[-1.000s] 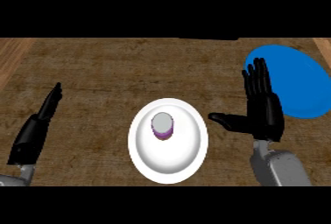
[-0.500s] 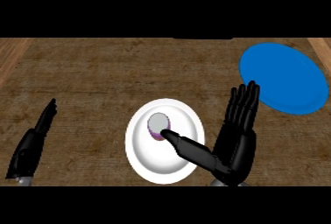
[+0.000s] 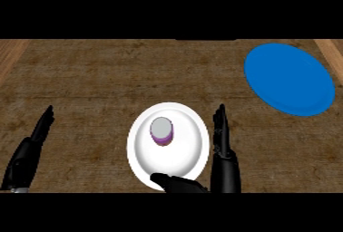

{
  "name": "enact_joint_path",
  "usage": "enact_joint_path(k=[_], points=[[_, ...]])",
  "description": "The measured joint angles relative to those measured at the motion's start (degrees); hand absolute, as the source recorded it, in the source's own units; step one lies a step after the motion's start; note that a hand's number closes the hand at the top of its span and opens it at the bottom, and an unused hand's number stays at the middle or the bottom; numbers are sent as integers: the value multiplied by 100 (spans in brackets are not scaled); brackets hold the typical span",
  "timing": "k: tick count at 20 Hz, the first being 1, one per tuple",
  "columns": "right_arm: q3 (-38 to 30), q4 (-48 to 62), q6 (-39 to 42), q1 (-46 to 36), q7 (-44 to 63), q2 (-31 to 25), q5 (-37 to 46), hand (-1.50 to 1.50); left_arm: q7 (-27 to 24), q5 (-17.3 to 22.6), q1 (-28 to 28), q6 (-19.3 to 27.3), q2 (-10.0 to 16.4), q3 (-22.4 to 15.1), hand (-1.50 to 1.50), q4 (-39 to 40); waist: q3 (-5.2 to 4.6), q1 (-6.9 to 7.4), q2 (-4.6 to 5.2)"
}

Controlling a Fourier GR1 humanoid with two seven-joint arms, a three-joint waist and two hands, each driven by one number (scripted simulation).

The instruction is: Pick the can from the plate and place it in the plate

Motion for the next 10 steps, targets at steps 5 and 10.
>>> enact_joint_path(k=[5,10], points=[[17,-76,592,-413,1713,-637,498,-150,-70,18,52,-61,19,83,0,26,-8,-33,-11],[-179,-213,1470,-1122,3491,-911,808,-150,-78,-17,127,-91,-11,95,0,-30,1,-7,-5]])
